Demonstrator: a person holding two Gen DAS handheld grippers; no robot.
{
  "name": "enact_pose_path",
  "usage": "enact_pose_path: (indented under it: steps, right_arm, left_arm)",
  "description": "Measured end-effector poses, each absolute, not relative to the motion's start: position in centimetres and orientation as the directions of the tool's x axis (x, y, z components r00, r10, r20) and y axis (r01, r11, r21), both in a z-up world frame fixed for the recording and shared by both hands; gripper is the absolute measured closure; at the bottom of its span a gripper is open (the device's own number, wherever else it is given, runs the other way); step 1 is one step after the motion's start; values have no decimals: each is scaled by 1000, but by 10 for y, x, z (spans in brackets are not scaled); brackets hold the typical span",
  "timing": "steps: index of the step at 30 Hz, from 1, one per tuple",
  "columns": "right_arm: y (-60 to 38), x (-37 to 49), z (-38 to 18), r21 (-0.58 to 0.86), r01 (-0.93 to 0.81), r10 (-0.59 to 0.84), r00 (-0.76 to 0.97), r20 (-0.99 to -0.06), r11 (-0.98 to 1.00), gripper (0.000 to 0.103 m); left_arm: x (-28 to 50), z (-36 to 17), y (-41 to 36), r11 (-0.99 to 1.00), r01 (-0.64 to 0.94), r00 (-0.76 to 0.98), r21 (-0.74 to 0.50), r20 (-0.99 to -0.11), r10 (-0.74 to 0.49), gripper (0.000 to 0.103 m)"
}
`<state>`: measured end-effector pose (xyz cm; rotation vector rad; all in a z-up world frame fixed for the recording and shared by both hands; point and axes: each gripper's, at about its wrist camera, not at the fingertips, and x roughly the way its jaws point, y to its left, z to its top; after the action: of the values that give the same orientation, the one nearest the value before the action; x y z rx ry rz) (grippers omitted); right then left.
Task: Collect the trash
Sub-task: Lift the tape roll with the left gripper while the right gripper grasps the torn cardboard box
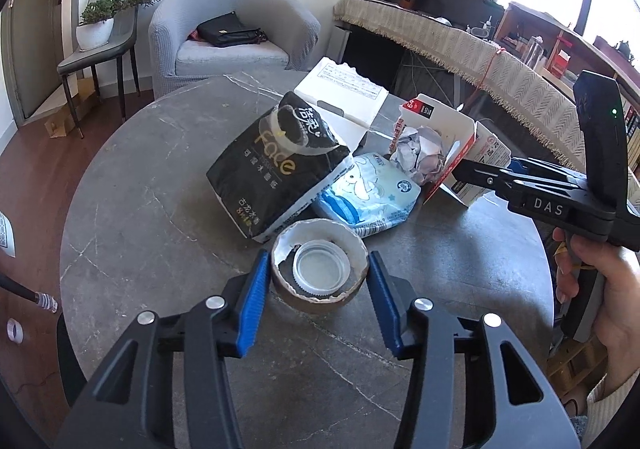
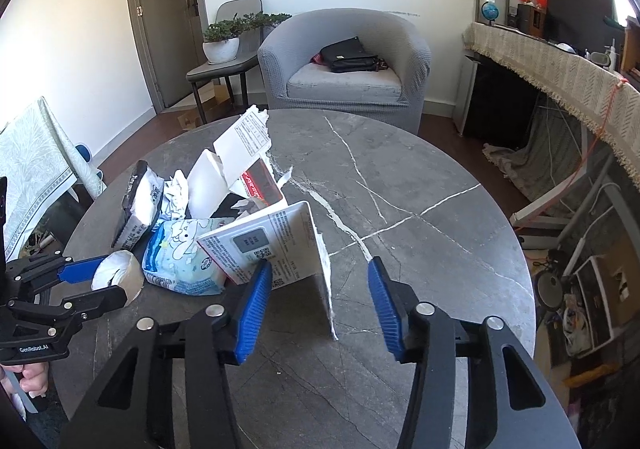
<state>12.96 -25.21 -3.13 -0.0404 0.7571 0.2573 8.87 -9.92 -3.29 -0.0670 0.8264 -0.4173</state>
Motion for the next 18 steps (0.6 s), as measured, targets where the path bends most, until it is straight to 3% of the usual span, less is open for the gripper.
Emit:
enact_pose_path:
  steps: [1,3,6,11,18]
  right_arm:
    - [-251,129,-31,54,-248,217,697,-684,967,64]
    - [-248,129,-30,53,-258,223,694,-684,965,83]
    - [-245,128,-27,48,-264,225,696,-682,963,95]
    - [-241,124,-19,31,-261,213,709,-672,965,103]
    - [-234,112,8,11,-251,205,765,-610,968,103]
  left_arm:
    - [88,-32,-98,917,331,604,-220,-697,-386,52]
    - [85,-30,-96,916,330,608,-227,-692,-390,52]
    - [81,-25,-90,912,337,620,-236,-674,-403,52]
    - [73,-15,-79,910,327,651,-255,-637,-412,52]
    - [67,2,-56,912,300,702,-281,-582,-410,52]
